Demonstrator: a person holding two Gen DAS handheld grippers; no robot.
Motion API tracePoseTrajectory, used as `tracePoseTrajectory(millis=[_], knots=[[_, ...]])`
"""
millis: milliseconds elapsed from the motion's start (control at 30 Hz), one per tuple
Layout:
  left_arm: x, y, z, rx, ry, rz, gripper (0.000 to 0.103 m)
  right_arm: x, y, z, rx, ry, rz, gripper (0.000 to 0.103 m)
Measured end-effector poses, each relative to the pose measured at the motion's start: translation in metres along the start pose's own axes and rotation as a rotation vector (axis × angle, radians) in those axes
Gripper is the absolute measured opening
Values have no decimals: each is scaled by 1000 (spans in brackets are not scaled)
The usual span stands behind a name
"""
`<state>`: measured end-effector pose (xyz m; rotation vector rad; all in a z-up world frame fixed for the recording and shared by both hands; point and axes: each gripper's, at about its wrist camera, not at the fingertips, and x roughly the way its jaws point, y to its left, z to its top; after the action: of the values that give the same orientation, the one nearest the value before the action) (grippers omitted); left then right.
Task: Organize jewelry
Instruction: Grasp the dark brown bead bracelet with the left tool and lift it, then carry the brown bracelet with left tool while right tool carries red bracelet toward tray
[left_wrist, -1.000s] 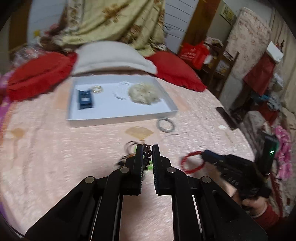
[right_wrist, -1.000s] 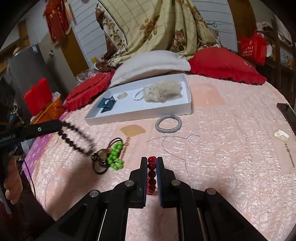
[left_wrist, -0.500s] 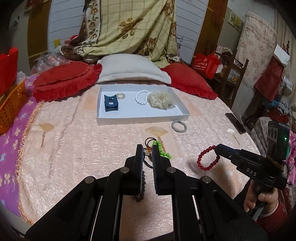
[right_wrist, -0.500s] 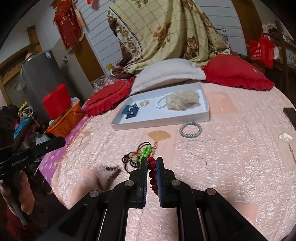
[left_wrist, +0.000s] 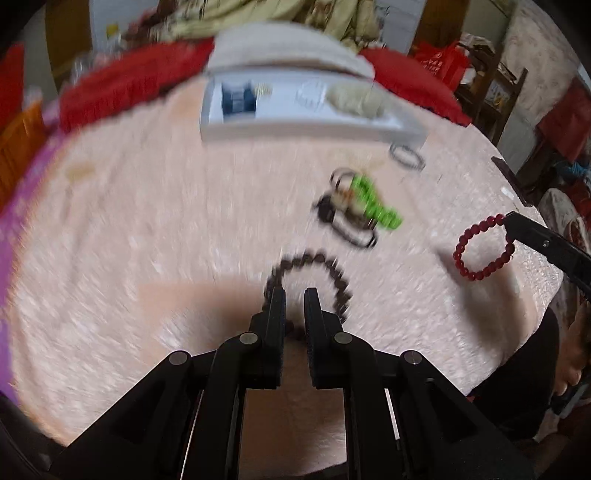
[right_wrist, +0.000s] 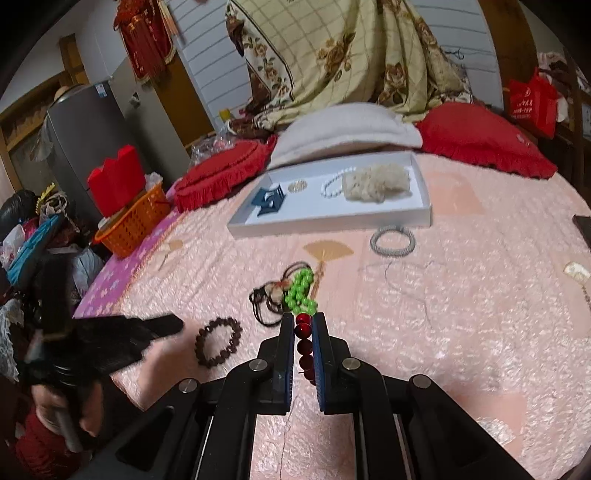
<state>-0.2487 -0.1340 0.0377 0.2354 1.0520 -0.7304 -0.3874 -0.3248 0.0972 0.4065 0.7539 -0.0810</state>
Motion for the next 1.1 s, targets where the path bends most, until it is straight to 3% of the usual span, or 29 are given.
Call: tracePoseTrajectory(millis=[300,367,433,467,800,1100], knots=[[19,21,-3,-90,3,-84,15,42,-52,-14,160,119,-56,9],[20,20,-1,-86,-2,-81,16,47,-56,-16,155,125,-83,11],[22,18,1,-79,-8,-74,16,48,-57,-18,151,120,-84,29],[22,18,2,-75,-12,-72,16,48,-56,-19,146,115,-81,31],[25,15,7,-53,-43,-28,16,36,-41,-26,-6,69,-198,32],[30,13,11,-28,-52,-27,16,53,-44,-29,-29,115,-235,32]])
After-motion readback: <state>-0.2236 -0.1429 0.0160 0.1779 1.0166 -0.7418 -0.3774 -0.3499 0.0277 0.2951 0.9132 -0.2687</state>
